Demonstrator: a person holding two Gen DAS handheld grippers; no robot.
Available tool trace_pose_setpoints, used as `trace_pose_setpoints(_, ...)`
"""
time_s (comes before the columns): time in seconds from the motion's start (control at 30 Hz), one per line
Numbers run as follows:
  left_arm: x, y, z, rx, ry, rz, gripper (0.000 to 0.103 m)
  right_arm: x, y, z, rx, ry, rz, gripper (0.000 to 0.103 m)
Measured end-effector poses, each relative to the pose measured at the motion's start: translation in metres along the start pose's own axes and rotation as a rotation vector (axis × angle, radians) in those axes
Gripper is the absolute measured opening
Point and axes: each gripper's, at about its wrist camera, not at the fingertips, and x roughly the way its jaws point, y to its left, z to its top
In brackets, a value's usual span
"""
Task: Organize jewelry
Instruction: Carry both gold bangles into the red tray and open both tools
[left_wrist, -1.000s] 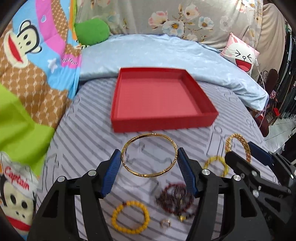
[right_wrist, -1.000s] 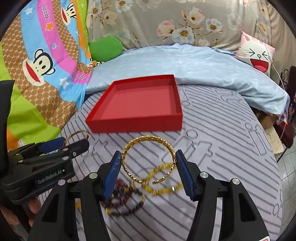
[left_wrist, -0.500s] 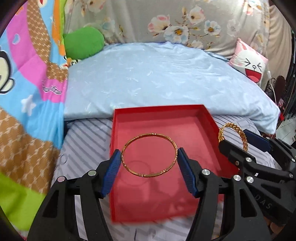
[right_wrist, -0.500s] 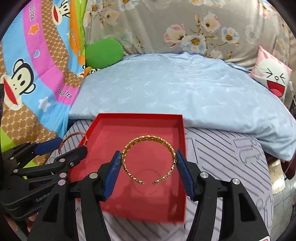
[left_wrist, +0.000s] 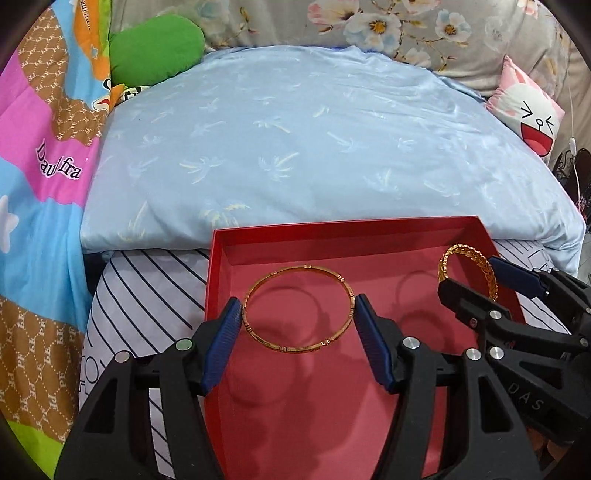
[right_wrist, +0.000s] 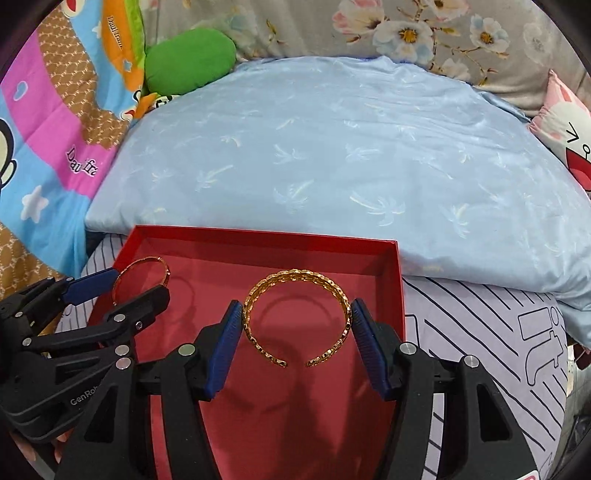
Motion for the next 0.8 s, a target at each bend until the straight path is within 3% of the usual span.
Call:
trace_pose_setpoints(0.43,0.013,-0.002,0.000,0.002,0.008,0.021,0.062,0.008,-0.006,0.000,0.028,0.008,-0.012,0.061)
trace_pose_setpoints(0.8,-0.029,-0.008,-0.003,0.006,-0.045,0.025,0.067,-0.043,-0.003,-0.007,0.019,-0.074,-0.029,0.063)
